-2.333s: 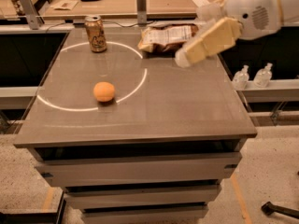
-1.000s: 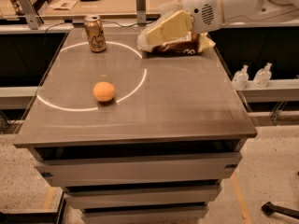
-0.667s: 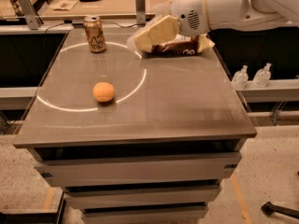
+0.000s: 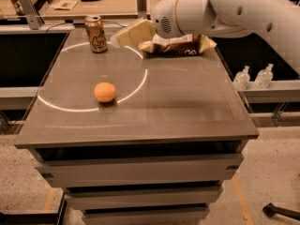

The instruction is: Knock orange can over

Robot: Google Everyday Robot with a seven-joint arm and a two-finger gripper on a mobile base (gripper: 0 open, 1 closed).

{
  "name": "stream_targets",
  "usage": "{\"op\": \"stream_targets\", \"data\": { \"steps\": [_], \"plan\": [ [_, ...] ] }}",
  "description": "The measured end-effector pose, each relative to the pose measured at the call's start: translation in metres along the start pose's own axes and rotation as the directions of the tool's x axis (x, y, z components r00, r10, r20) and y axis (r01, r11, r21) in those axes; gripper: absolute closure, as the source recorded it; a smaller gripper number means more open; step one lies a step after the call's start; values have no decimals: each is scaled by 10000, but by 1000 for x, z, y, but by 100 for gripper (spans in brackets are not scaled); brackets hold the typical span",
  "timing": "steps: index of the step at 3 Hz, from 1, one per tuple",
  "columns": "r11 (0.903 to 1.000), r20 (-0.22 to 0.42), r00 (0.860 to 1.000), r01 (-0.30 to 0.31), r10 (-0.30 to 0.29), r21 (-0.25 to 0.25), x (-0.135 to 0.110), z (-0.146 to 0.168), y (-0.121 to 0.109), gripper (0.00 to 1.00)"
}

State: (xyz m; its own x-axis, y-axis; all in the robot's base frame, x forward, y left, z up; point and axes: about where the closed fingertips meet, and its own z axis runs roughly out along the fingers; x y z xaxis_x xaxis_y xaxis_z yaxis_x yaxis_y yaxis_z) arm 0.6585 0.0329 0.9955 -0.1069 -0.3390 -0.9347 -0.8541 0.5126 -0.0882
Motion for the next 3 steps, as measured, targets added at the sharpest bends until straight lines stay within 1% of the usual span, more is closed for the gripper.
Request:
{"op": "stream_targets", "data": {
  "steps": [1,2,3],
  "plan": [
    [9999,30,9999,101,-101,112,-10,43,-17,0],
    [9984,-219,9983,538,-543,-197,-23,81,-17,0],
    [9895,-996,9855,1321,-1374,-578,-25,126,1,0]
  ]
}}
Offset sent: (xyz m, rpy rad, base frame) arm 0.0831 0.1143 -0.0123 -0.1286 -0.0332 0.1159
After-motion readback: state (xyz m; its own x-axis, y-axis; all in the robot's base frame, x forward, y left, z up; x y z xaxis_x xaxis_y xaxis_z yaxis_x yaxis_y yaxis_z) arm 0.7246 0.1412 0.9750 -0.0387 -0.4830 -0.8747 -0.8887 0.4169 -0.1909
